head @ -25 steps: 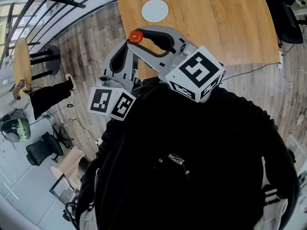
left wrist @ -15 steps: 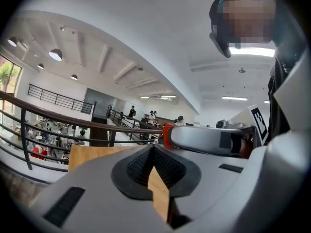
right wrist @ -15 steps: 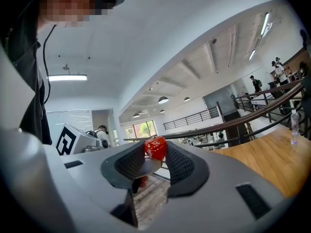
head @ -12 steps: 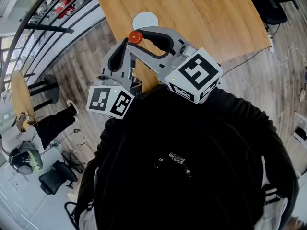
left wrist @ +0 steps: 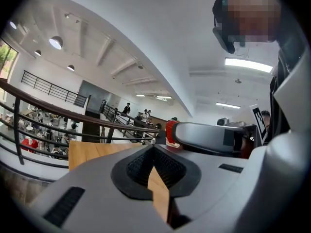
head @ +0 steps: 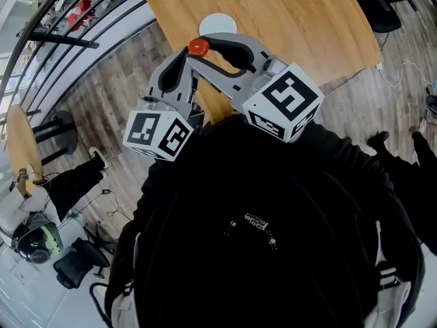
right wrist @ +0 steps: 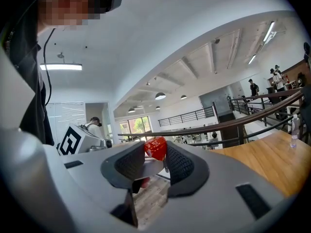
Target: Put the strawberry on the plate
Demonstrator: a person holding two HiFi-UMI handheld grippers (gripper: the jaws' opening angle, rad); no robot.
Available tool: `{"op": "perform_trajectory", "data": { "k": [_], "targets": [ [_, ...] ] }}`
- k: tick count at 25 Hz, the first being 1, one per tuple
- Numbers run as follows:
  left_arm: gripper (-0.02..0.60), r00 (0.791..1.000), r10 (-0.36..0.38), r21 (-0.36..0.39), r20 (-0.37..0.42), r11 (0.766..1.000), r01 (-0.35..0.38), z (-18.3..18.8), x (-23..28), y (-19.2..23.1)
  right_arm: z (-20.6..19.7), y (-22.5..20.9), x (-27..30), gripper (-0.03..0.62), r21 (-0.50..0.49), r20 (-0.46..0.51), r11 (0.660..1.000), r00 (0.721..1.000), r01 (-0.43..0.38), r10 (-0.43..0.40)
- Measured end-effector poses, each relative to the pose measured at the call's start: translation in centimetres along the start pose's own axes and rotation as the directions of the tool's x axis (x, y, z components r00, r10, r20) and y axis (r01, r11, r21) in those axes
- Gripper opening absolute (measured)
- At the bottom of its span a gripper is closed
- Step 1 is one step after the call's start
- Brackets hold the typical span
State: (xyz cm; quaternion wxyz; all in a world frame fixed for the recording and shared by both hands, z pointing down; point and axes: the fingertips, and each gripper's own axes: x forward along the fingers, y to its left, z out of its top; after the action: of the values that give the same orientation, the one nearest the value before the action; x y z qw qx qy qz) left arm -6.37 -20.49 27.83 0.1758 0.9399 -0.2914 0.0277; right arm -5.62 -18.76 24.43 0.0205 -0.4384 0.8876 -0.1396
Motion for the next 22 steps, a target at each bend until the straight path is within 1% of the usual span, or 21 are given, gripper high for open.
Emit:
{"op": "perform_trajectory", "data": {
  "k": [2,5,8,10,12,14,16,19,22],
  "targets": [
    [-0.002,1.000,-0.012,-0.015,-0.010,1.000,0.011,-0.5,-0.7,0.8,-0.4,0.2,0.7,0.144,0.032,-0.007,0.999,1.000,-0.008,0.009],
    [-0.002,1.000,-0.026,-0.026,-0.015,0.999,0.025,-0.4,-1.8,2.3,0.0,0.0,1.8,0.144,0.097,-0.004,0.995,1.000,-0.029,0.030],
    [-0.002,0.999,-0.031,-0.007,-0.034,0.999,0.031,-0.3,-1.7,2.7,1.0,-1.5,1.0,0.144,0.199,-0.001,0.977,0.997,-0.076,0.078],
    [-0.002,0.998,-0.032,0.016,-0.047,0.999,0.033,0.2,-1.2,2.4,2.4,-3.2,-0.5,0.144,0.253,0.003,0.963,0.996,-0.089,0.091],
    [-0.002,0.998,-0.051,0.045,-0.046,0.998,0.053,1.1,-1.3,2.4,3.7,-4.2,-1.3,0.144,0.246,-0.007,0.966,0.996,-0.081,0.086],
    [0.000,0.995,-0.090,0.075,-0.050,0.993,0.094,1.5,-1.8,2.5,3.9,-4.2,-1.4,0.144,0.236,-0.021,0.967,0.995,-0.092,0.100],
    [0.000,0.993,-0.108,0.093,-0.056,0.989,0.113,1.6,-2.0,2.9,3.9,-4.2,-1.3,0.144,0.223,-0.035,0.969,0.993,-0.104,0.114],
    [0.000,0.992,-0.117,0.084,-0.049,0.989,0.121,2.1,-1.7,3.0,4.1,-4.2,-1.1,0.144,0.194,-0.054,0.973,0.989,-0.123,0.136],
    [0.000,0.991,-0.126,0.076,-0.046,0.989,0.129,2.3,-1.7,2.4,3.7,-4.3,-1.1,0.144,0.186,-0.084,0.971,0.983,-0.148,0.166]
  ]
}}
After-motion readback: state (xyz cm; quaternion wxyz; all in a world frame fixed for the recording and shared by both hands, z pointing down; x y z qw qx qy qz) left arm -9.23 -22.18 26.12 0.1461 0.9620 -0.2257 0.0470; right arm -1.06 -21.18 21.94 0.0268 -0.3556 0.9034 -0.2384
